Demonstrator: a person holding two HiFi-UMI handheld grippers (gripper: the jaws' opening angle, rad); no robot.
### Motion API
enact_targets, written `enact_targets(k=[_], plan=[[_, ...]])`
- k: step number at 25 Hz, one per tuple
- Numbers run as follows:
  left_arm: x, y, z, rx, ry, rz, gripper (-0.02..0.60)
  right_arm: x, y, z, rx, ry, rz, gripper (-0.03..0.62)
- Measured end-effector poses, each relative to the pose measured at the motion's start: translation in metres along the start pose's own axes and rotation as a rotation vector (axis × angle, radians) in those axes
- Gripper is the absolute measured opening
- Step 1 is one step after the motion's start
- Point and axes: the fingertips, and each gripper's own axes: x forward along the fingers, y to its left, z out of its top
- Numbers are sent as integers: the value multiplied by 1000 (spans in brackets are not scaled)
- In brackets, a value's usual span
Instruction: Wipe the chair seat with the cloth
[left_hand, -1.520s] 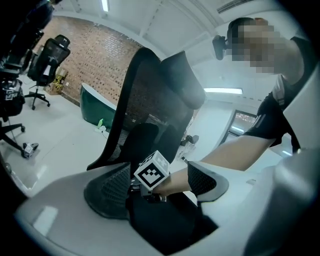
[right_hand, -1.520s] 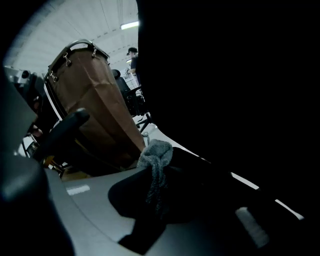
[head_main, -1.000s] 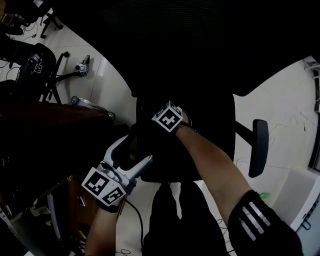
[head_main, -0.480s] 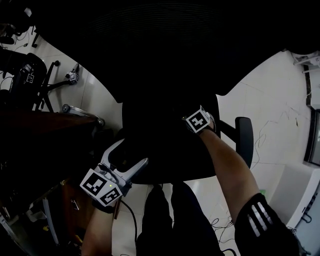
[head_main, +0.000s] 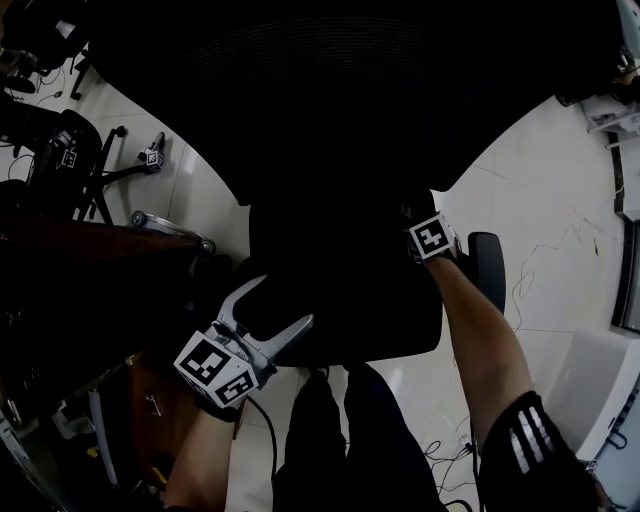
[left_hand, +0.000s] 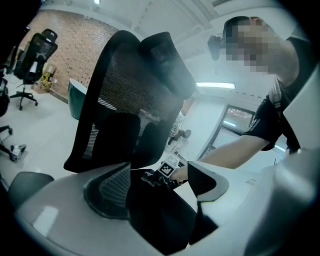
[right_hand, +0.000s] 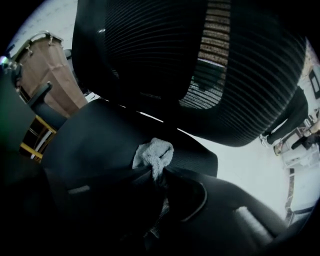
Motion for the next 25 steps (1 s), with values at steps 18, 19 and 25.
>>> enact_targets(k=[18,19,25], plan=[[-63,15,-21,-40,-11,91,385,15,316,124,-301,-250,451,51],[-65,16,-23,-44,-12,95,385,18,324,123,-305,-241,459,51],[-66,18,-35,-65,-12,96,383,39,329,97,-344,-172,449,51]])
